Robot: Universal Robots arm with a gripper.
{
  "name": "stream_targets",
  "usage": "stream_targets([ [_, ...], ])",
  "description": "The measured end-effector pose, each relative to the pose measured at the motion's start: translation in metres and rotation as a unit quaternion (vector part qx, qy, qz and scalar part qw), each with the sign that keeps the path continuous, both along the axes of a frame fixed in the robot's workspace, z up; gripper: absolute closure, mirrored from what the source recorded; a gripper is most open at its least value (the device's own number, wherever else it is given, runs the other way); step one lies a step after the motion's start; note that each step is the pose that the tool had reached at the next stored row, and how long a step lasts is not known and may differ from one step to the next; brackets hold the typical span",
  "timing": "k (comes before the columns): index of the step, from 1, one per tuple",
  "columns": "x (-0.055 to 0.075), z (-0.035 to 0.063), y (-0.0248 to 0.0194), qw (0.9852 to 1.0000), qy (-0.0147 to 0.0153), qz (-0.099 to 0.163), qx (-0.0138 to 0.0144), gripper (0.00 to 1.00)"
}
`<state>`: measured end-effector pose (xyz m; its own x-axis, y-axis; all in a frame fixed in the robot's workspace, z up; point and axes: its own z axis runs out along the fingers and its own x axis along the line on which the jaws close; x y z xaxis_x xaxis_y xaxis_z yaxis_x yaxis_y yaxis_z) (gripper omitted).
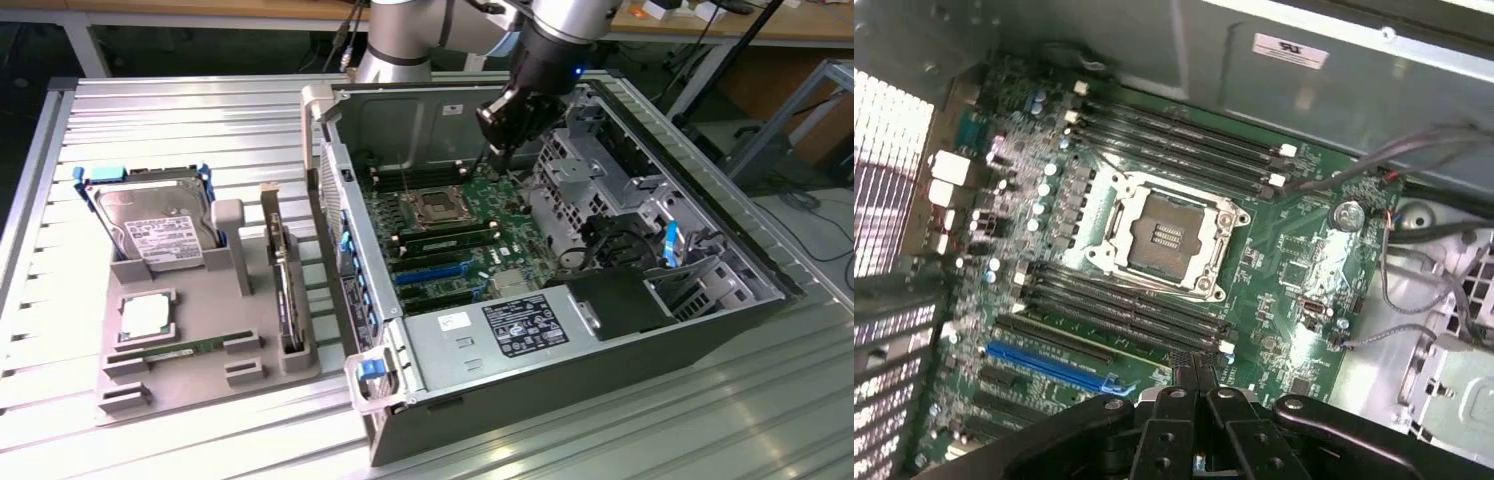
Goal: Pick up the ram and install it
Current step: 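Press down the ram until it locks into place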
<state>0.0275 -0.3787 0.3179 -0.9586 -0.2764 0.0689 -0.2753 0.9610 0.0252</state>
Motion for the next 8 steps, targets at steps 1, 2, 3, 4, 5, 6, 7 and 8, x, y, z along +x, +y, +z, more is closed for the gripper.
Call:
stream_targets([
  [1, 0.0000, -0.0001, 0.0000, 1.0000, 0.0000, -0.009, 0.0004, 0.90],
  [2, 0.0001, -0.0002, 0.0000, 0.9999, -0.0001, -0.017, 0.0008, 0.90],
  [3, 0.0001, -0.0003, 0.0000, 0.9997, -0.0002, -0.024, 0.0011, 0.90],
  [4, 0.0001, -0.0003, 0.0000, 0.9996, -0.0004, -0.029, 0.0016, 0.90],
  [5, 0.0003, -0.0004, 0.0000, 0.9993, -0.0018, -0.037, 0.0023, 0.90],
  [6, 0.0003, -0.0004, 0.0000, 0.9989, -0.0064, -0.047, 0.0031, 0.90],
  [7, 0.0003, -0.0004, 0.0001, 0.9986, -0.0100, -0.053, 0.0036, 0.90],
  [8, 0.0004, -0.0008, 0.0001, 0.9979, -0.0103, -0.063, 0.0035, 0.90],
])
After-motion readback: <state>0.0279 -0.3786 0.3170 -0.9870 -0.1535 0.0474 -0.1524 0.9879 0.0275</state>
